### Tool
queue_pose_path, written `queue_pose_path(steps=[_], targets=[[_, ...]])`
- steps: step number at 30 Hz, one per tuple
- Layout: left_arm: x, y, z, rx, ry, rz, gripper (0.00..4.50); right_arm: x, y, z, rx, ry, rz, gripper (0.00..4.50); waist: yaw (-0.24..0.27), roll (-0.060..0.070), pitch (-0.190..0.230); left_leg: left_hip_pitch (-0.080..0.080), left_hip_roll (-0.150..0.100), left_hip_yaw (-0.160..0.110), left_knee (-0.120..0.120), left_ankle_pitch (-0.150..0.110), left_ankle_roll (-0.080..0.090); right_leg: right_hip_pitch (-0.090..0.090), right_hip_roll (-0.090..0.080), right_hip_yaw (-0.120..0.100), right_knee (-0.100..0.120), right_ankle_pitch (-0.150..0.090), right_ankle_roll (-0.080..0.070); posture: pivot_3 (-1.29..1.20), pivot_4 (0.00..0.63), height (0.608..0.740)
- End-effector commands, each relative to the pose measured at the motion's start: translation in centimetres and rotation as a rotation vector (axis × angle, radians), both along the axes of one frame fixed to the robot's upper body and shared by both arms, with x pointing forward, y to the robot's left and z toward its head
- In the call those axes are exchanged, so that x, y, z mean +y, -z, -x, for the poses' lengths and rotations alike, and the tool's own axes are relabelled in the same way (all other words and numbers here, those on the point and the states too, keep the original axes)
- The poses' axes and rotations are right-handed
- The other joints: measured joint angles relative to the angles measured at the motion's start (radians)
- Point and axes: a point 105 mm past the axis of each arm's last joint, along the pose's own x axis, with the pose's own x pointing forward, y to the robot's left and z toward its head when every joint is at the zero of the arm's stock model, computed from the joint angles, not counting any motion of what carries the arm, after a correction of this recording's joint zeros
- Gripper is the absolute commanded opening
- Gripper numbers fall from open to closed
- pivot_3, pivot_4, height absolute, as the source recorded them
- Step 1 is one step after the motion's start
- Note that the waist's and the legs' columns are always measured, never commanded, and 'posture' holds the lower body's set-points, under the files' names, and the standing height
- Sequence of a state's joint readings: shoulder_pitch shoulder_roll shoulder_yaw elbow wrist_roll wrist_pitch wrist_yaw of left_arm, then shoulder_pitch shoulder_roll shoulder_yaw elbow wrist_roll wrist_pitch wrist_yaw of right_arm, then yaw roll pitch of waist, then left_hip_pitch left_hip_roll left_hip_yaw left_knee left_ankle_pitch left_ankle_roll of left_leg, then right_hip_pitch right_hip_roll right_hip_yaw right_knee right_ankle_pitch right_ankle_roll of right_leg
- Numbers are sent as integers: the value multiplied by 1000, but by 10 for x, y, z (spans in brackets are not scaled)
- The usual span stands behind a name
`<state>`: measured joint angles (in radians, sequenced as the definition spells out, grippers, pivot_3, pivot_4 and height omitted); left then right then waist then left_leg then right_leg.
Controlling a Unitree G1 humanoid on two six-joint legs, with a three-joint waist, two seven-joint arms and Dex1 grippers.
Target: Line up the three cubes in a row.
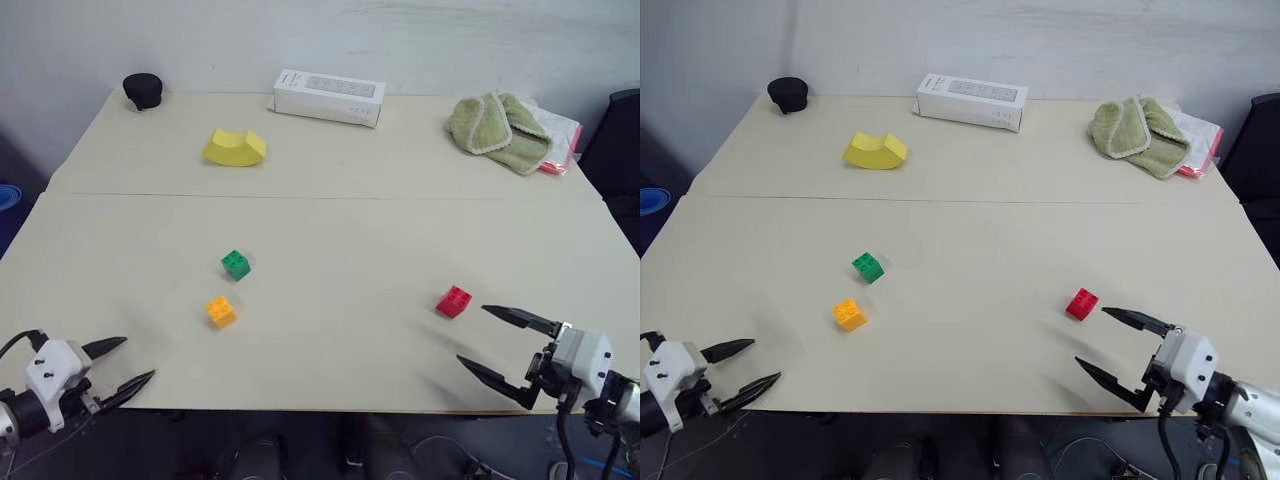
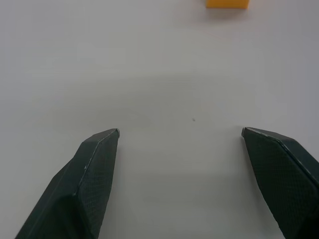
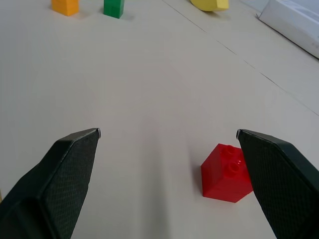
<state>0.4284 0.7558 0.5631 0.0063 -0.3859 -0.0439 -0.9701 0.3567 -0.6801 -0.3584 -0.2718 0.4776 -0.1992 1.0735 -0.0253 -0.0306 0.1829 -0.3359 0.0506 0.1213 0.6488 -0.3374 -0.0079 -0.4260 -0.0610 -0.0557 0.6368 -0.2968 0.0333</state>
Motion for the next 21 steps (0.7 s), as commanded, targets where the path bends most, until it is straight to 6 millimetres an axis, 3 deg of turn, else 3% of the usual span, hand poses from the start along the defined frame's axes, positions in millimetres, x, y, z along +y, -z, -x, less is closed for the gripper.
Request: queue_pose_path(steps=[1,6,7,10,12,15,18,21], targets=[[-2,-19,-3,-52,1,17,4145,3,-6,-2,-41,13,-26,4500,0,0,0,0,0,0,0,0,0,0,0,0,0,0,0,0,150,740],[-21,-40,-14,-70,68,114,4145,-6,-10,1,-13,114,-113,4500,2,0,0,0,0,0,0,0,0,0,0,0,1,0,0,0,150,740],[-26,-42,-16,-66,87,120,4415,-9,-12,4,-3,147,-147,4500,4,0,0,0,0,-1,0,0,-1,0,0,0,1,0,0,0,150,740],[-54,-53,-32,-81,210,112,4495,-39,-25,13,-66,382,-200,4500,19,3,0,0,0,-1,0,0,-1,0,0,0,1,0,0,0,150,740],[-74,-65,-45,-138,301,132,4495,-50,-13,28,-39,478,-176,4500,29,4,-1,0,-1,-1,0,0,-1,0,0,0,1,0,0,0,150,740],[-97,-68,-48,-122,434,126,4495,-57,1,38,-4,566,-188,4500,22,3,-2,0,0,-1,0,0,-2,1,0,0,1,0,0,0,150,740],[-118,-67,-46,-107,552,115,4495,-58,12,40,12,617,-207,4500,-1,4,-1,0,0,2,-2,0,-2,1,1,2,1,0,0,0,150,740],[-124,-65,-50,-119,574,119,4495,-41,14,30,24,532,-226,4500,-13,4,-1,0,0,4,-1,0,-2,1,1,4,3,0,0,0,150,740]])
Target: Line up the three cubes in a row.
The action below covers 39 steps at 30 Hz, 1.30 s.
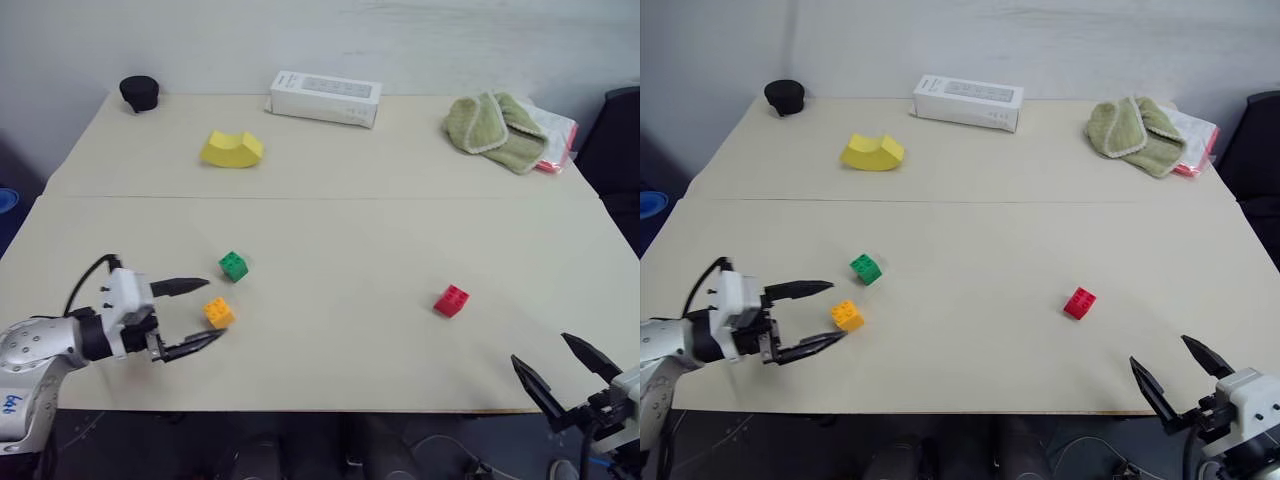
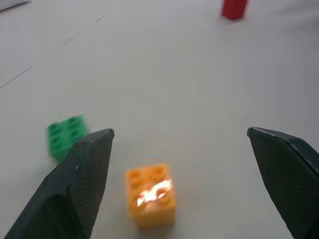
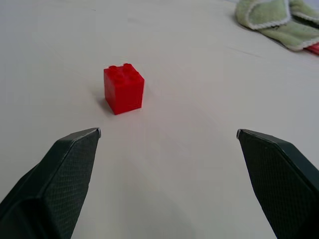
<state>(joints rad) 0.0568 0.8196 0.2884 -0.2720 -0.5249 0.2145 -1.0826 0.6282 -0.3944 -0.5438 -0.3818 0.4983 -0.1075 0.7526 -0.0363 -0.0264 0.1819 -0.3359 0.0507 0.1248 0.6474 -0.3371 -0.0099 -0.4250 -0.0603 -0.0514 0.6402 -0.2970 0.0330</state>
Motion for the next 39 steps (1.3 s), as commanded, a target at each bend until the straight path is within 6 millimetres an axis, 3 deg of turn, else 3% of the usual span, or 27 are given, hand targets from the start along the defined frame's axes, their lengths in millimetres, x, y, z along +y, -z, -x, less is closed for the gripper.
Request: queue_pose_path(steps=[1,4,10,15,18,25,26,27,33,35,39], targets=[[-8,-3,-1,-28,38,4,4495,16,-6,-13,-27,-103,6,4500,-4,0,0,0,0,0,0,0,0,0,0,0,1,0,0,0,150,740],[-13,1,-1,-13,66,3,4495,30,-6,-34,2,-278,67,4500,-5,0,0,1,0,0,2,1,0,-1,1,1,3,0,0,0,150,740],[-20,0,-4,-28,79,1,4495,23,-7,-81,57,-372,93,4500,9,0,0,1,-1,-1,3,1,0,-3,1,0,3,0,0,0,150,740],[-20,0,-2,-37,65,-1,4495,18,6,-109,142,-457,114,4500,10,0,0,0,-1,-1,4,1,0,-3,1,-1,3,0,0,0,150,740],[-20,2,2,-33,58,-1,4500,21,11,-120,163,-528,126,3892,8,0,1,0,-1,-1,4,2,0,-3,1,-1,3,0,0,0,150,740],[-19,3,2,-39,23,-3,4500,36,13,-131,148,-675,126,1457,8,1,1,1,-1,-1,5,3,-1,-3,1,-1,4,0,0,0,150,740],[-18,3,3,-39,15,-4,4500,39,12,-131,146,-704,138,1458,8,1,1,1,-1,-1,5,3,-2,-3,1,-1,4,0,0,0,150,740],[-16,4,3,-38,5,-5,4500,42,11,-131,135,-736,157,1461,7,1,1,1,-1,-1,5,3,-2,-2,1,-1,4,0,0,0,150,740],[-4,13,3,-22,-55,-8,4500,106,-12,-134,78,-1059,225,1461,-4,1,1,1,0,-1,5,3,-2,-3,1,-1,5,0,0,0,150,740],[-4,15,2,-23,-64,-3,4500,127,-8,-140,115,-1127,263,1461,-4,1,1,1,0,-2,5,3,-2,-3,1,-2,6,0,0,0,150,740],[-4,15,1,-30,-78,2,4500,145,2,-146,157,-1191,339,1461,6,1,1,0,0,-2,5,5,-6,-3,0,-2,5,0,0,0,150,740]])
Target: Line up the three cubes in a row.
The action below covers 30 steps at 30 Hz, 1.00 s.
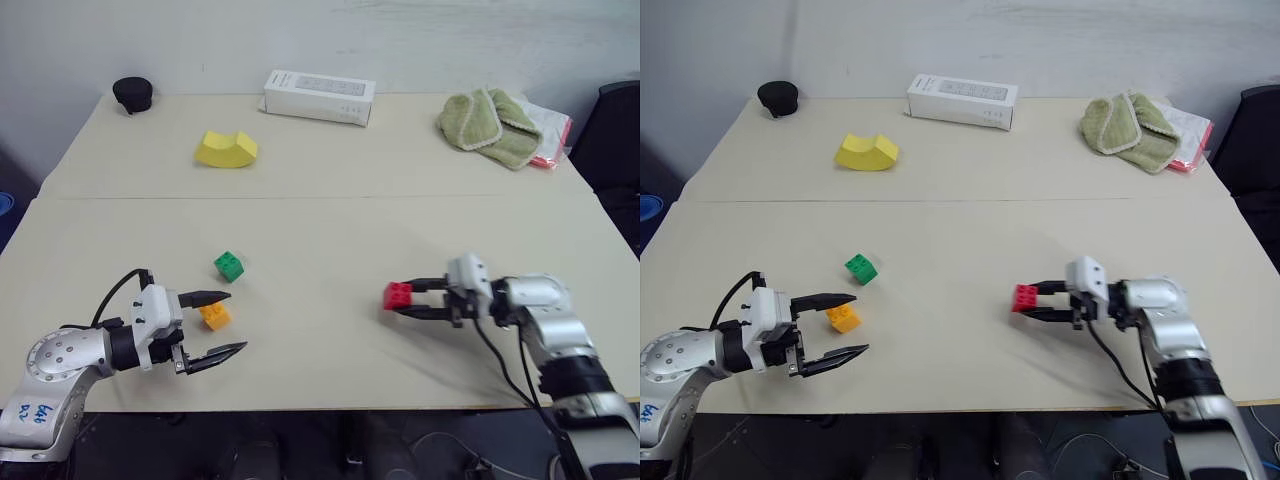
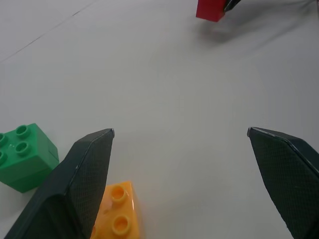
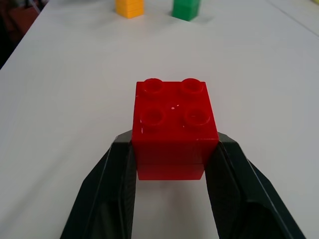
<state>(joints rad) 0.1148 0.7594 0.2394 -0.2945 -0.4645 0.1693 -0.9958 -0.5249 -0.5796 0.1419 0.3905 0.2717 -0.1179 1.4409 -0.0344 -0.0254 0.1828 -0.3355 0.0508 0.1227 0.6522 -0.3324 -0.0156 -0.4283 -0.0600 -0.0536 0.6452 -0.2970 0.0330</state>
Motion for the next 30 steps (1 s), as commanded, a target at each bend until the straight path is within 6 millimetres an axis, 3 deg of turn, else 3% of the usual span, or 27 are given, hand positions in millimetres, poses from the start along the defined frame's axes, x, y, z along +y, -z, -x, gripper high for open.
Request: queue_pose_path(steps=[1,6,9,15,19,22,24,28,30], targets=[[5,-5,-1,-34,-25,-4,4500,6,9,0,6,-52,74,1461,8,0,0,-1,0,0,0,0,0,0,-1,0,0,0,0,0,150,740],[13,-7,-2,-66,-65,-29,4500,15,12,-12,25,-36,62,1461,2,0,0,-2,-1,0,4,-1,3,0,-2,-1,-1,0,0,0,150,740],[20,-11,-3,-77,-96,-18,4500,16,4,-11,8,-57,19,2436,1,0,0,-2,0,0,4,-1,2,0,-2,-1,0,0,0,0,150,740],[50,-32,-4,-126,-279,103,4500,-5,-21,1,-94,-55,-58,4405,4,0,0,-2,0,-1,2,-1,2,0,-2,-2,-1,0,0,0,150,740],[79,-32,9,-86,-381,101,4500,-28,-40,7,-192,49,-140,4460,4,0,0,-2,0,-1,2,-3,4,0,-2,-2,-1,0,0,0,150,740],[135,-11,28,12,-582,113,4500,-55,-47,29,-219,186,-211,4460,7,0,0,-1,0,-1,1,-4,5,0,-2,-2,-2,0,0,0,150,740],[155,-1,35,44,-673,141,4500,-64,-47,40,-231,267,-251,4460,7,0,0,0,0,-2,-2,-4,4,0,-1,-3,-2,-1,-2,0,150,740],[165,13,35,80,-737,186,4500,-73,-41,56,-170,340,-310,4460,6,-1,0,0,0,-2,0,-4,6,1,-2,-3,-2,0,-1,0,150,740],[156,15,29,92,-713,219,4500,-79,-41,55,-203,408,-343,4460,7,-2,-1,0,0,-2,0,-4,5,2,-2,-3,-2,0,-1,0,150,740]])
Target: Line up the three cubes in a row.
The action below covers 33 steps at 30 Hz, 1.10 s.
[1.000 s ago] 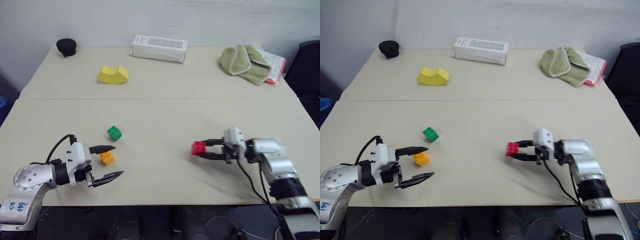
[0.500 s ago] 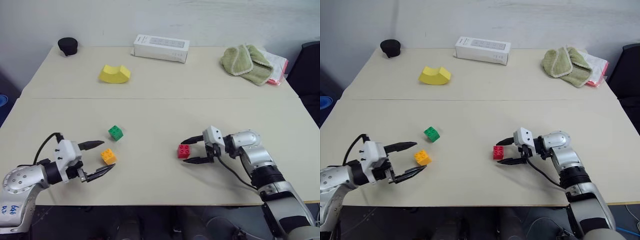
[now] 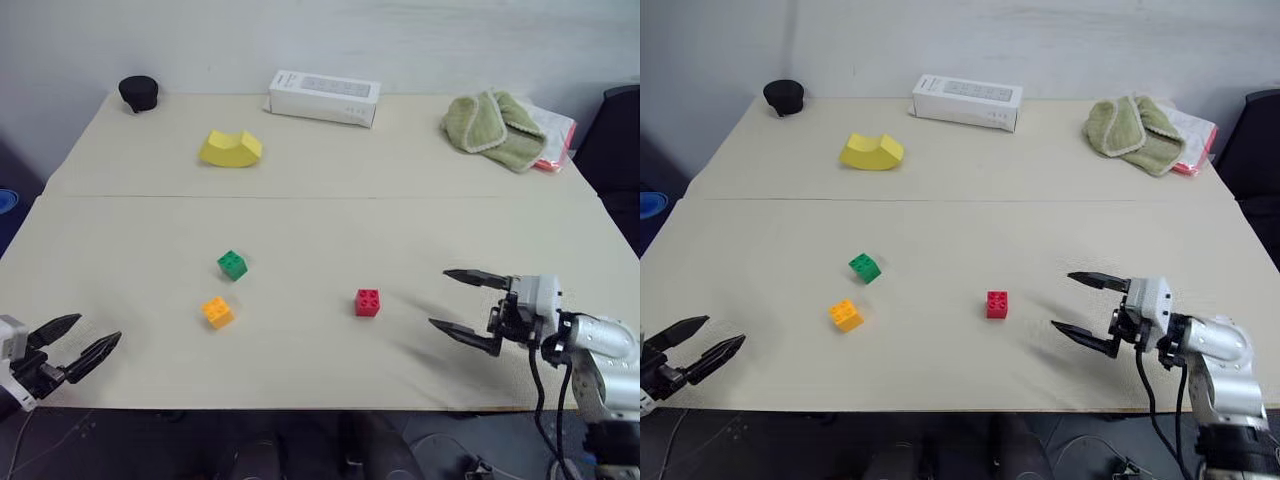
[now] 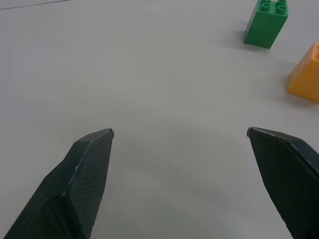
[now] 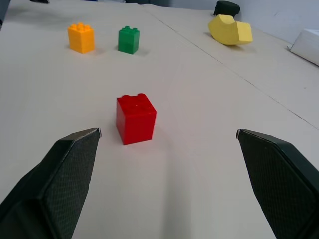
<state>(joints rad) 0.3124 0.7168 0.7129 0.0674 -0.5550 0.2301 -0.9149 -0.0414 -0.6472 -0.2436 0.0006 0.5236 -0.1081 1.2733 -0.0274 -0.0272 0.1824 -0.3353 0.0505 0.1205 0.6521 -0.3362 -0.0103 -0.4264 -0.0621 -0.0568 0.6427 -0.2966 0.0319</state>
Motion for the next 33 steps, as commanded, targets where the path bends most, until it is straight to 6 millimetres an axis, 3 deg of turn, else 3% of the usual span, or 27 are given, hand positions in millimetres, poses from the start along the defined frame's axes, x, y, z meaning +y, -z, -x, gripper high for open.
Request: queue_pose_path(steps=[1,7,14,18,21,25,31,33], targets=[[-11,-4,-12,-30,28,49,4500,-7,-16,0,-95,86,-64,4460,0,0,0,0,0,0,0,0,0,0,0,0,0,0,0,0,150,740],[-68,-39,-69,-129,217,111,4500,10,-28,1,-148,86,-84,4460,8,0,0,-1,0,-1,-1,1,0,-1,0,0,1,0,0,0,150,740],[-117,-39,-121,-9,355,40,4500,21,-33,-2,-145,63,-87,4460,-2,0,0,-1,-1,1,-1,4,-6,-1,1,0,1,0,0,0,150,740],[-135,-33,-127,89,451,-46,4500,24,-33,-1,-138,41,-75,4460,-4,0,0,-1,0,2,-1,4,-6,-2,2,1,1,0,0,0,150,740],[-143,-33,-135,71,433,-91,4500,26,-32,3,-115,28,-81,4460,0,0,0,-1,0,2,-1,4,-7,-2,2,1,1,0,0,0,150,740],[-149,-18,-142,82,407,-86,4500,28,-31,5,-107,33,-88,4460,3,0,0,-1,-1,1,0,4,-6,-2,2,1,1,0,0,0,150,740],[-146,-15,-148,82,393,-114,2763,29,-33,5,-113,23,-83,4500,1,0,1,-1,-1,1,0,4,-6,-2,2,1,2,0,0,0,150,740],[-146,-26,-151,45,382,-92,2068,28,-33,5,-111,18,-72,4500,2,0,1,-1,-1,1,0,4,-6,-2,2,1,2,0,0,0,150,740]])
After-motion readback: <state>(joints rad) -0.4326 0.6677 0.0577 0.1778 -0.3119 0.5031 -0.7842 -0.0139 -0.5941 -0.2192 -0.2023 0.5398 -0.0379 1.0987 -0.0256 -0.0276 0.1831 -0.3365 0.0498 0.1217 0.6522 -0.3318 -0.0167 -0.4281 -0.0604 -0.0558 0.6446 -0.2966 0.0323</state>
